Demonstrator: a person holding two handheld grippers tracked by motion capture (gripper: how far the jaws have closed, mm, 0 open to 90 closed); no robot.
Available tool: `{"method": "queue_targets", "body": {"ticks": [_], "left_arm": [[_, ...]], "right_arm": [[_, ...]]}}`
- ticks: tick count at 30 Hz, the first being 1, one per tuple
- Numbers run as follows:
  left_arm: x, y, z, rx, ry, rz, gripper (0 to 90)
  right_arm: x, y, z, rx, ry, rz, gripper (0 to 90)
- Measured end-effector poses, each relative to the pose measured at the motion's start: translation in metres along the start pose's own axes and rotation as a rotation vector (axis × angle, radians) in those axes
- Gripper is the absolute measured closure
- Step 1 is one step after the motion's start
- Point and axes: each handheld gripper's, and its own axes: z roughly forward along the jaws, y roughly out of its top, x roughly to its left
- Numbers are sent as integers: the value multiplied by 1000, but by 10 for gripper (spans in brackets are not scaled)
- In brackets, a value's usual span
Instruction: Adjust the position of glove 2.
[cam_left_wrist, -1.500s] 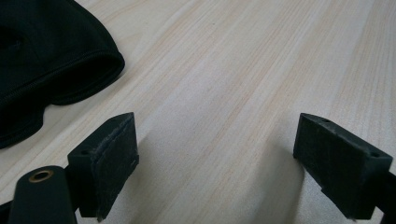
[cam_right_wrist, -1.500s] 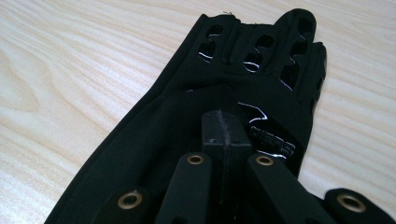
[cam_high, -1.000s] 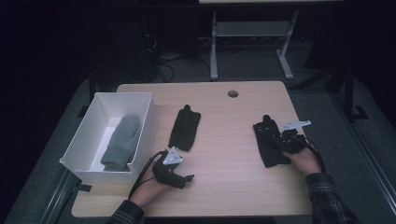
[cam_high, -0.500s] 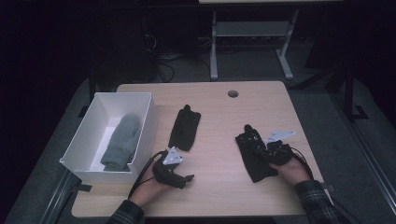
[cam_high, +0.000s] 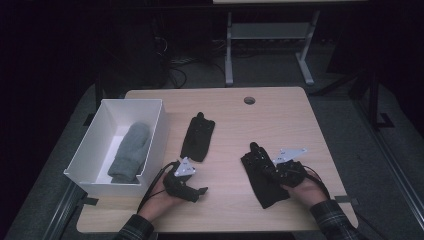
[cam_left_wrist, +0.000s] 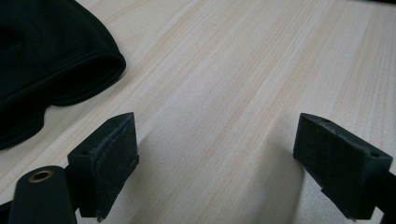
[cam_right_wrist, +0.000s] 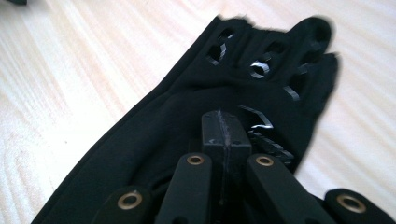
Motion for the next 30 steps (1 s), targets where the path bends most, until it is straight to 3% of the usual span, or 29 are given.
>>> {"method": "queue_targets", "body": {"ticks": [5,8,20,27,30], "left_arm": [[0,0,0,0,0,-1,130],[0,0,0,2,-1,-1,130],[0,0,0,-7,1,-3,130],[0,0,0,-6,0,-4,130],[0,0,0,-7,1,-3,130]], "right_arm": [[-19,-10,-13,-13,-50,59,900],[-23,-18,-14,4,-40,69,900],[-7,-20,-11,45,2,9,900],[7,-22,-14,48,41,-28,900],[8,-21,-15,32,36,-34,900]]}}
